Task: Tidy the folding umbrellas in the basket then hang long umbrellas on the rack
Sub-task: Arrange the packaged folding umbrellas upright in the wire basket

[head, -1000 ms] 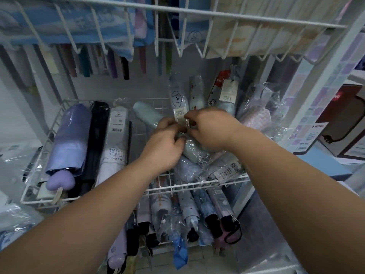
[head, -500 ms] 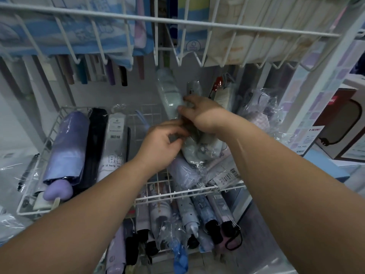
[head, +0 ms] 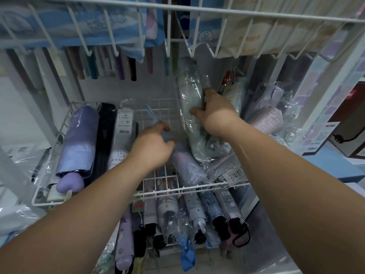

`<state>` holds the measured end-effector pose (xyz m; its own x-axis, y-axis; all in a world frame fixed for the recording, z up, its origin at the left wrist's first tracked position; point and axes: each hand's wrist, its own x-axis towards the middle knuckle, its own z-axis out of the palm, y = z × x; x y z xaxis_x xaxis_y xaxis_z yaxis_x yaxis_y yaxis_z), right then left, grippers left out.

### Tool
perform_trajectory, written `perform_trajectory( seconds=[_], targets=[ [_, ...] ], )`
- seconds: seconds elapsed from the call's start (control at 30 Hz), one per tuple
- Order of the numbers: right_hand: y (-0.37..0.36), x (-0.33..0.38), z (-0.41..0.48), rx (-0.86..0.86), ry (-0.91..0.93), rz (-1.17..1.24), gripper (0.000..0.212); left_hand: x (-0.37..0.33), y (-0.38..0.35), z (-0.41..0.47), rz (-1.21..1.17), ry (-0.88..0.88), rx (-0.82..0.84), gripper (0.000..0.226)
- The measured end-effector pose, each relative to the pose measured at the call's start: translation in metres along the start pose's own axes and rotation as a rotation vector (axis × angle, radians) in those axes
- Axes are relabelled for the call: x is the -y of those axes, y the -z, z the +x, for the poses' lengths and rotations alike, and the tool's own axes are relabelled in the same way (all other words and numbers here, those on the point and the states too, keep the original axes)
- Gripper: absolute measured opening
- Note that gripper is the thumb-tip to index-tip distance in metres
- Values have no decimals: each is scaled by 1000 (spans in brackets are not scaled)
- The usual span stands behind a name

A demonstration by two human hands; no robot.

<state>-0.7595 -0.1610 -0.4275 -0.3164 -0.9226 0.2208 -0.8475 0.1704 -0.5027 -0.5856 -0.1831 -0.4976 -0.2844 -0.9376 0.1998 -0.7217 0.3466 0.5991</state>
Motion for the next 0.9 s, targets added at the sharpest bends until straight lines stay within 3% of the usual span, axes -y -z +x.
perform_trajectory(
  seconds=[0.1, 0.17, 0.3, 0.47, 0.77, 0.9],
  targets=[
    [-3, 0, -2, -7, 11, -14, 56, 4, -7, -7, 178, 60, 238, 59],
    [-4, 1, -3, 1, 18, -8, 51, 1, -15, -6, 15, 131, 313, 64],
    [-4, 0, -6, 7, 24, 15, 48, -11, -26, -4, -424, 275, 290, 71],
    [-3, -1, -6, 15, 26, 39, 48, -18, -33, -4, -728, 406, 198, 64],
    [-12, 4, -9, 36, 8, 26, 48, -5, -18, 8, -623, 291, 20, 65],
    [-19, 6, -9, 60, -1, 30, 44, 8, -5, 8, -448, 230, -56, 63]
  ],
)
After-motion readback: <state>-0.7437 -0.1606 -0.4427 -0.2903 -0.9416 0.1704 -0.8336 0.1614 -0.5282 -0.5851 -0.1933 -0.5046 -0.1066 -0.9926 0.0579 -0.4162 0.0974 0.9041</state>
